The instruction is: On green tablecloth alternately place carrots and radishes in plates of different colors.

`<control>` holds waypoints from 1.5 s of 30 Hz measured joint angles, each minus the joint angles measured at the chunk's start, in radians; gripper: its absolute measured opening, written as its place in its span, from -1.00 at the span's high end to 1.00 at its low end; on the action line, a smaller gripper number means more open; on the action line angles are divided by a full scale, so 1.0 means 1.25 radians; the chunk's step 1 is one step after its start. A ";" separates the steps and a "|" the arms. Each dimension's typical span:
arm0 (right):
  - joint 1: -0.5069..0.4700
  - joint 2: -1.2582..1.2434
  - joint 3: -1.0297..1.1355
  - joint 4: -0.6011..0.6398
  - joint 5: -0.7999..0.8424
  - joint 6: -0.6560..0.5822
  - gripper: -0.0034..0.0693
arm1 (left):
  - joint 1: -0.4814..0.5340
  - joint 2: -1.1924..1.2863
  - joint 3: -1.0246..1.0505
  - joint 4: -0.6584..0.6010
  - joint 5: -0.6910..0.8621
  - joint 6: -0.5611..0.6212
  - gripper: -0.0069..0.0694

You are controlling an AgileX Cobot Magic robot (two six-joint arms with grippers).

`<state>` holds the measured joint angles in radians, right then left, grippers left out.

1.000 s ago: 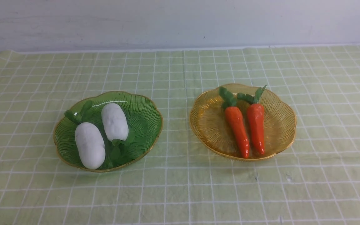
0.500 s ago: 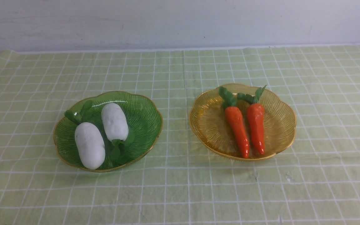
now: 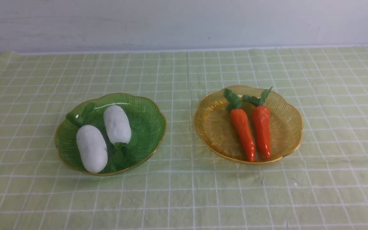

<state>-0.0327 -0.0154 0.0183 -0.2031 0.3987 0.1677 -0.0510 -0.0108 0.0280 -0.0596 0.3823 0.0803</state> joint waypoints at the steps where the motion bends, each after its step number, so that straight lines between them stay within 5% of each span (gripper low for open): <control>1: 0.003 0.000 0.001 0.000 0.000 0.004 0.94 | 0.000 0.000 0.000 0.000 0.000 0.000 0.84; 45: 0.025 0.000 0.001 0.000 -0.001 0.027 0.95 | 0.000 0.000 0.000 0.000 0.000 0.000 0.84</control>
<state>-0.0010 -0.0154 0.0190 -0.2031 0.3971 0.2017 -0.0510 -0.0108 0.0280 -0.0596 0.3823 0.0803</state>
